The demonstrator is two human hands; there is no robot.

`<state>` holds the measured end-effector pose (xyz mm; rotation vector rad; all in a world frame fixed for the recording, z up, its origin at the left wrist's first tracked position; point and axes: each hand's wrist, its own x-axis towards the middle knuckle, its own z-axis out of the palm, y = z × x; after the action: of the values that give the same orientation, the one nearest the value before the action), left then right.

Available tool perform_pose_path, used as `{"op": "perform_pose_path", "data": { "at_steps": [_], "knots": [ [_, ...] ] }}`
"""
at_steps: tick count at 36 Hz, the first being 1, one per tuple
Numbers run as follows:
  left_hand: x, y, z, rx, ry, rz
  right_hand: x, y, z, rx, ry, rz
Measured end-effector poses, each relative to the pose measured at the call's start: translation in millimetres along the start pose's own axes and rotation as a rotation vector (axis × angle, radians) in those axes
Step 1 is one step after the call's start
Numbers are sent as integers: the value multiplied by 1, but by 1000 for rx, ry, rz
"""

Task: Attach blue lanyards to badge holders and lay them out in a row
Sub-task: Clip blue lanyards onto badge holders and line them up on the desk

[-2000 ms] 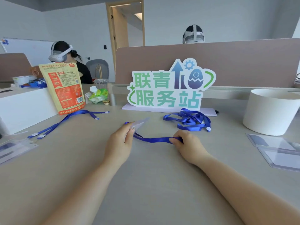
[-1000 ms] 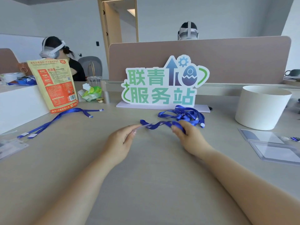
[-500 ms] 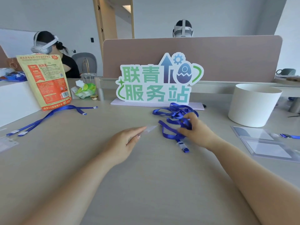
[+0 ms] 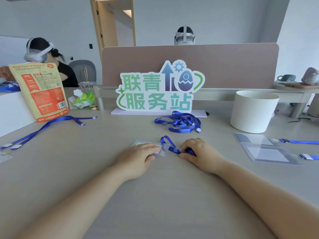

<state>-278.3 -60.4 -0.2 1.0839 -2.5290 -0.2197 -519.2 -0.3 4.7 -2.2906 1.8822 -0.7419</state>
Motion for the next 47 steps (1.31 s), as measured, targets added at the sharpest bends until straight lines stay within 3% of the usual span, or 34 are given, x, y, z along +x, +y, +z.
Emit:
{"op": "perform_pose_path", "data": {
  "at_steps": [6, 13, 18, 26, 30, 34, 37, 42, 47],
  "knots": [
    [13, 23, 4, -5, -2, -37, -7, 5, -9, -138, 53, 29],
    [45, 67, 20, -27, 8, 41, -20, 21, -49, 201, 211, 288],
    [62, 68, 35, -99, -7, 76, -22, 43, -90, 316, 339, 371],
    [72, 56, 47, -137, -10, 90, 12, 70, -157, 271, 579, 351],
    [71, 48, 53, -132, -11, 95, 40, 94, -197, 48, 661, 354],
    [72, 46, 55, -151, 8, 93, 66, 132, -224, -295, 539, 436],
    [72, 46, 54, -155, 14, 95, 76, 151, -227, -415, 379, 576],
    [72, 46, 53, -149, 11, 84, 86, 149, -221, -396, 142, 713],
    [72, 49, 51, -140, 5, 84, 87, 150, -216, -273, 211, 745]
  ]
}}
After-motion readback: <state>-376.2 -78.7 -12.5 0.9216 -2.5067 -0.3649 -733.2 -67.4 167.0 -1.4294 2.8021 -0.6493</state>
